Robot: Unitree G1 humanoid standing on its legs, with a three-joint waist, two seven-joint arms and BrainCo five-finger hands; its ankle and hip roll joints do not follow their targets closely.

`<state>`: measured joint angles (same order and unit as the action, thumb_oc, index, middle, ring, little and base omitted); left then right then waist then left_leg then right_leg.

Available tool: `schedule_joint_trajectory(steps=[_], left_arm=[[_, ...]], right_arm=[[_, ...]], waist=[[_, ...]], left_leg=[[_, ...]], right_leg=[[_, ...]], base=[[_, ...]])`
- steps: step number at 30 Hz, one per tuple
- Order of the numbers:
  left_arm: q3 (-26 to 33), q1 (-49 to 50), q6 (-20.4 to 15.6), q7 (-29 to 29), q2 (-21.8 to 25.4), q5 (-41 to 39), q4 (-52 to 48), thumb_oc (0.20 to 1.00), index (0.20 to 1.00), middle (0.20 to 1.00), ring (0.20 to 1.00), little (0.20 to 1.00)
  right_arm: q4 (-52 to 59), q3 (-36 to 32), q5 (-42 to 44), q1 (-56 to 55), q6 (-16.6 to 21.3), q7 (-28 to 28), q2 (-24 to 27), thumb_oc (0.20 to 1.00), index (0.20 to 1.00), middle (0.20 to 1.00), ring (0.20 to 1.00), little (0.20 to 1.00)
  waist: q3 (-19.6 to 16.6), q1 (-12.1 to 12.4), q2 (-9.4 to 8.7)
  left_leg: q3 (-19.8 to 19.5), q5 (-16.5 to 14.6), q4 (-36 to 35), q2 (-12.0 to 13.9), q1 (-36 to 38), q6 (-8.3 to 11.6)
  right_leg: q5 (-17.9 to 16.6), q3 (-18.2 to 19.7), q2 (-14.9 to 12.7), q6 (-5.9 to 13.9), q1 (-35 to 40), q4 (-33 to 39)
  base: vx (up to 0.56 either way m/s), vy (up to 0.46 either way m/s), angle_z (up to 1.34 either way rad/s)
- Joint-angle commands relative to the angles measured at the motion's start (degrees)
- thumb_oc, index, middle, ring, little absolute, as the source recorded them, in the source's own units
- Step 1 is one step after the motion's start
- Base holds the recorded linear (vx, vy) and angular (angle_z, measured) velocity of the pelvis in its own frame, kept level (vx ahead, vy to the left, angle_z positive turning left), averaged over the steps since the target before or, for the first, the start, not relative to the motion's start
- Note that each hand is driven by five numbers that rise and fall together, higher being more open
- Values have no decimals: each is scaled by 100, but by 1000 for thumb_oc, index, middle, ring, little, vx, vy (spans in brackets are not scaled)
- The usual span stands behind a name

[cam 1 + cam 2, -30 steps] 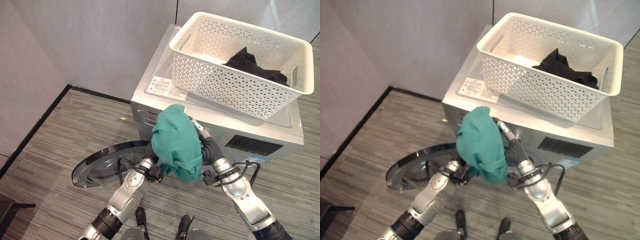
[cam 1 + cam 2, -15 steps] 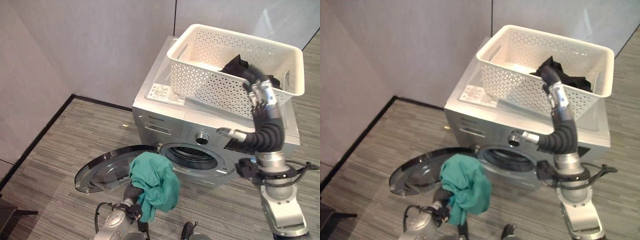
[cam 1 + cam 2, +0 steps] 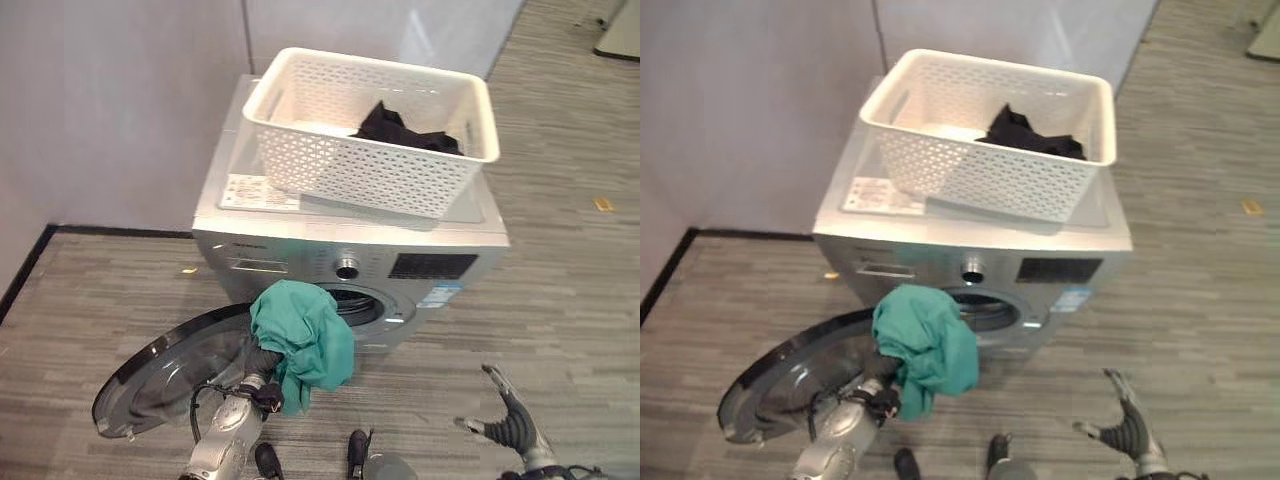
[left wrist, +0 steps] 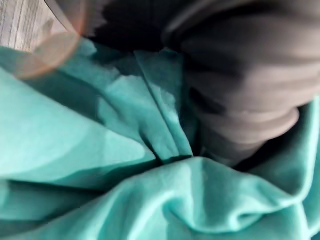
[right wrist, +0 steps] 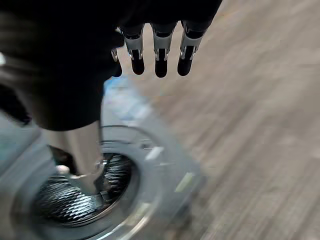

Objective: Grab the laundry basket,head to the washer,open it,put in the laundry and shut it.

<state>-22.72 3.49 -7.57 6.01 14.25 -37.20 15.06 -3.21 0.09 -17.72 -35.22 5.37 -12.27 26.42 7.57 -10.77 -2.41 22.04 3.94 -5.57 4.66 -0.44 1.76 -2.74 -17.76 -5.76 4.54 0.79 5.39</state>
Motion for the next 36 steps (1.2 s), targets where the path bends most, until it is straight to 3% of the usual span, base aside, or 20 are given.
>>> schedule_joint_trajectory(steps=[1, 4, 5, 10, 11, 14, 20, 28, 36], left_arm=[[64, -280, -380, -117, -22, 88, 85, 200, 200, 200, 200, 200], [17, -435, -374, -202, -176, -62, 402, 200, 200, 200, 200, 200], [-56, -667, -449, -133, -267, -138, 485, 200, 200, 200, 200, 200], [-143, -1031, -540, 4, -438, -268, 726, 200, 200, 200, 200, 200], [-160, -1422, -636, 271, -640, -329, 1017, 200, 200, 200, 200, 200], [-112, -1913, -772, 537, -827, -370, 1364, 200, 200, 200, 200, 200], [118, -2801, -956, 928, -1025, -391, 1846, 200, 200, 200, 200, 200], [124, -2554, -1085, 927, -1031, -661, 1566, 200, 200, 200, 200, 200], [38, -2958, -1118, 1114, -1167, -574, 2261, 200, 200, 200, 200, 200]], right_arm=[[-372, -326, 339, 322, -86, -185, -184, 1000, 1000, 1000, 1000, 1000], [-1210, -106, 689, 636, -154, -66, -359, 1000, 1000, 1000, 1000, 1000], [-1305, 167, 648, 929, -122, -33, -289, 1000, 1000, 1000, 1000, 1000], [-1233, 451, 692, 1253, -99, -9, -237, 1000, 1000, 1000, 1000, 1000], [-1123, 733, 746, 1540, -83, -46, -203, 1000, 1000, 1000, 1000, 1000], [-1066, 932, 845, 1774, -60, -163, -259, 1000, 1000, 1000, 1000, 1000], [-1152, 1082, 1247, 2182, 0, -468, -365, 1000, 1000, 1000, 1000, 1000], [-1616, 1181, 1596, 2342, 45, -654, -626, 1000, 1000, 1000, 1000, 1000], [-1701, 1342, 1745, 2364, 153, -803, -627, 1000, 1000, 1000, 1000, 1000]], waist=[[96, 55, 19], [168, 78, -22], [351, 73, -12], [604, 67, -21], [790, 47, -108], [889, 46, -192], [1320, 4, -281], [1568, 46, -303], [1768, 6, -529]], left_leg=[[476, -376, 75, 58, -60, 18], [482, -350, 78, 64, -151, 21], [496, -309, 85, 64, -297, 19], [542, -238, 87, 85, -567, 18], [605, -161, 69, 155, -850, 26], [655, -90, 58, 207, -1145, 38], [558, 75, 59, 235, -1653, 93], [514, 122, 57, 210, -2161, 127], [480, 112, 57, 236, -2682, 110]], right_leg=[[1114, 23, 113, 113, 545, -350], [1082, 43, 108, 114, 425, -357], [1056, 70, 89, 122, 261, -385], [985, 109, 97, 110, -50, -415], [893, 173, 130, 124, -395, -427], [824, 205, 145, 113, -719, -438], [770, -2, 118, 77, -1187, -538], [576, -49, 132, 172, -1548, -336], [413, -21, 157, 236, -2043, -258]], base=[[1, -14, -39], [-47, -18, -24], [-120, 0, -9], [-126, -2, -4], [-131, -13, -7], [-128, -31, -33], [-70, -24, -4], [-36, 11, 6], [-23, -3, -7]])
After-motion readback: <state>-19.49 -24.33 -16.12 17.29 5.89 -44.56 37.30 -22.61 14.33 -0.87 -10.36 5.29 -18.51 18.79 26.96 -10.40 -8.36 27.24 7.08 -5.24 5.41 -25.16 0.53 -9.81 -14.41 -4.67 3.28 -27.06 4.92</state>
